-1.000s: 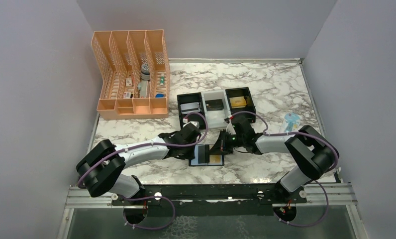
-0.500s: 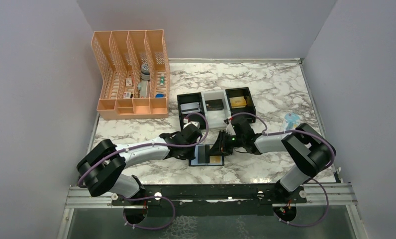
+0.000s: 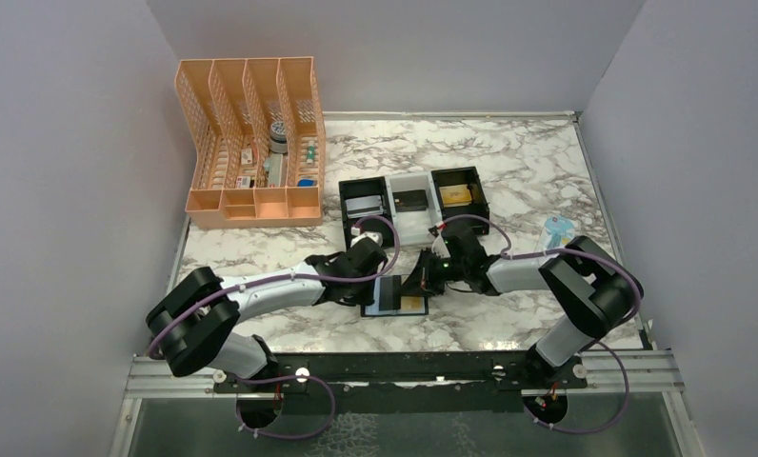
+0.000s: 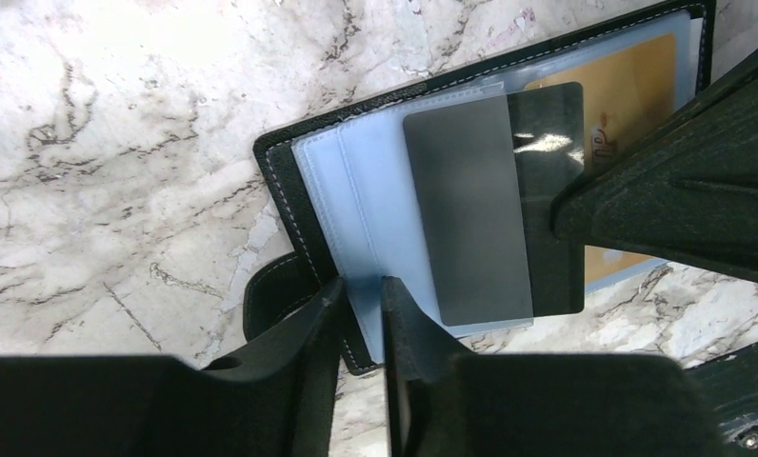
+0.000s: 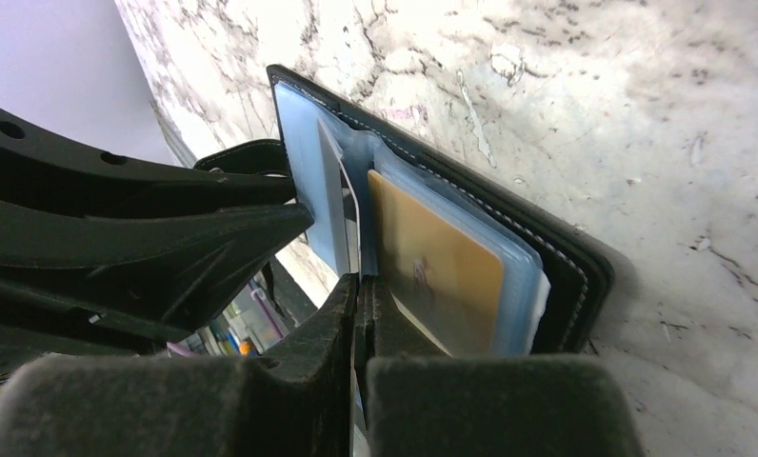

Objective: Take the credit cards out of the card holder

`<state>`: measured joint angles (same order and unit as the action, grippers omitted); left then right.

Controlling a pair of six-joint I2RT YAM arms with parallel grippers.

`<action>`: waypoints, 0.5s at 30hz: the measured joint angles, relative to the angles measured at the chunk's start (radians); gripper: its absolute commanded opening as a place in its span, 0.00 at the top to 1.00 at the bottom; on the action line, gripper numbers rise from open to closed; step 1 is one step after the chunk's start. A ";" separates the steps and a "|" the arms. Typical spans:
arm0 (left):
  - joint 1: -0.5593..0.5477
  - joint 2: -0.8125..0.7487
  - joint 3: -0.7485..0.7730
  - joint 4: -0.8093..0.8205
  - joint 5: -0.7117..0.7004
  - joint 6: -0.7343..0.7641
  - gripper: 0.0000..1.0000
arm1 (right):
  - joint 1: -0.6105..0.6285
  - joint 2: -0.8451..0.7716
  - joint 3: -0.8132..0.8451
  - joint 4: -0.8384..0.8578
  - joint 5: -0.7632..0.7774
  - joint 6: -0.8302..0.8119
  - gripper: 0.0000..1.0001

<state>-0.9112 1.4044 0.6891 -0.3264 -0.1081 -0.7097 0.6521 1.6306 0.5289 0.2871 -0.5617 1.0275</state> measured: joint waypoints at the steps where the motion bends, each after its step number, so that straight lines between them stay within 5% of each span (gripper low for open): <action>1: -0.001 -0.002 0.000 0.000 -0.005 0.000 0.69 | -0.001 -0.005 0.000 -0.003 0.003 -0.002 0.99; 7: 0.000 -0.037 0.001 -0.013 -0.041 0.000 0.55 | -0.012 -0.019 -0.001 -0.007 0.006 -0.023 0.99; 15: 0.000 -0.096 0.023 0.014 -0.037 -0.002 0.59 | -0.013 -0.019 -0.001 -0.010 0.004 -0.038 0.99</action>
<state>-0.9115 1.3087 0.7124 -0.3122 -0.1448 -0.7113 0.6392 1.6115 0.5282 0.2768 -0.5575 0.9894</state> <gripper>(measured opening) 0.459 0.015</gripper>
